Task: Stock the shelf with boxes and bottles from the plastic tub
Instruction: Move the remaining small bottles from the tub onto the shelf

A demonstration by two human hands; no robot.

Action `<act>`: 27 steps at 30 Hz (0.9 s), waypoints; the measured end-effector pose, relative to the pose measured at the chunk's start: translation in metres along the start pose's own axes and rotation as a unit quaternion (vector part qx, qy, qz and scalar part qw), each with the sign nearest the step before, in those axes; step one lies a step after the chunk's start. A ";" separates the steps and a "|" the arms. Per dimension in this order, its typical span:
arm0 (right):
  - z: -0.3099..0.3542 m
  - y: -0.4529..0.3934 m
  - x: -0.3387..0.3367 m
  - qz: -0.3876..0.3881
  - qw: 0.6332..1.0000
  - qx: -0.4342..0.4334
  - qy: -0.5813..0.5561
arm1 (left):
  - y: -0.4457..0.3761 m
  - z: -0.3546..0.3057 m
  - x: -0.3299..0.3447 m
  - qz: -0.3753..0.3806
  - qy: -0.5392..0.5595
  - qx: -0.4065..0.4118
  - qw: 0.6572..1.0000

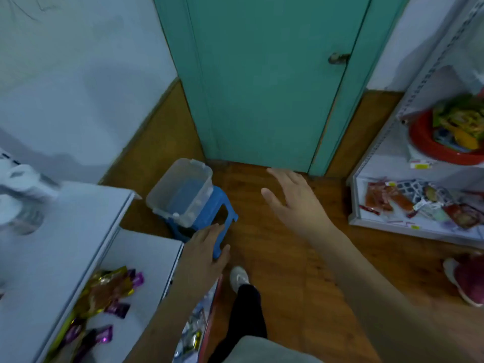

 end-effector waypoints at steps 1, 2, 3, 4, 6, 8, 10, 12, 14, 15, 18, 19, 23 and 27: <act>-0.001 -0.020 0.004 0.003 1.000 0.000 0.007 | -0.021 0.006 -0.002 -0.001 0.001 0.000 1.000; -0.002 -0.042 0.009 0.008 1.000 0.000 0.014 | -0.043 0.013 -0.005 -0.004 0.003 0.003 1.000; -0.001 -0.066 0.015 0.016 1.000 -0.001 0.019 | -0.064 0.020 -0.010 -0.006 0.009 0.004 1.000; 0.001 -0.090 0.020 0.025 0.999 -0.006 0.024 | -0.086 0.027 -0.015 -0.010 0.017 0.001 1.000; 0.008 -0.140 0.028 0.044 0.999 -0.018 0.024 | -0.124 0.041 -0.029 -0.022 0.030 -0.008 0.999; 0.019 -0.186 0.035 0.057 0.998 -0.027 0.016 | -0.157 0.055 -0.046 -0.033 0.041 -0.026 0.998; 0.028 -0.229 0.043 0.064 0.997 -0.041 0.005 | -0.187 0.070 -0.063 -0.046 0.049 -0.049 0.997; 0.033 -0.265 0.056 0.075 0.996 -0.050 -0.004 | -0.215 0.081 -0.079 -0.052 0.044 -0.063 0.996; 0.035 -0.293 0.073 0.091 0.994 -0.056 -0.011 | -0.237 0.091 -0.090 -0.056 0.030 -0.085 0.994; 0.037 -0.306 0.081 0.098 0.993 -0.059 -0.015 | -0.246 0.097 -0.096 -0.059 0.028 -0.097 0.993; 0.045 -0.347 0.110 0.130 0.988 -0.078 -0.026 | -0.269 0.116 -0.111 -0.073 0.044 -0.124 0.989; 0.049 -0.361 0.120 0.141 0.986 -0.087 -0.029 | -0.275 0.123 -0.113 -0.072 0.043 -0.134 0.988; 0.068 -0.424 0.160 0.184 0.973 -0.131 -0.039 | -0.292 0.159 -0.119 -0.094 0.024 -0.198 0.975; 0.087 -0.479 0.206 0.236 0.953 -0.182 -0.046 | -0.300 0.194 -0.128 -0.120 0.034 -0.281 0.951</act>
Point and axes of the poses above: each hand's wrist, its own y-axis away from the middle knuckle, its own x-axis out of the palm, z = x × y, the point moved 7 cm from there along -y, towards the middle knuckle
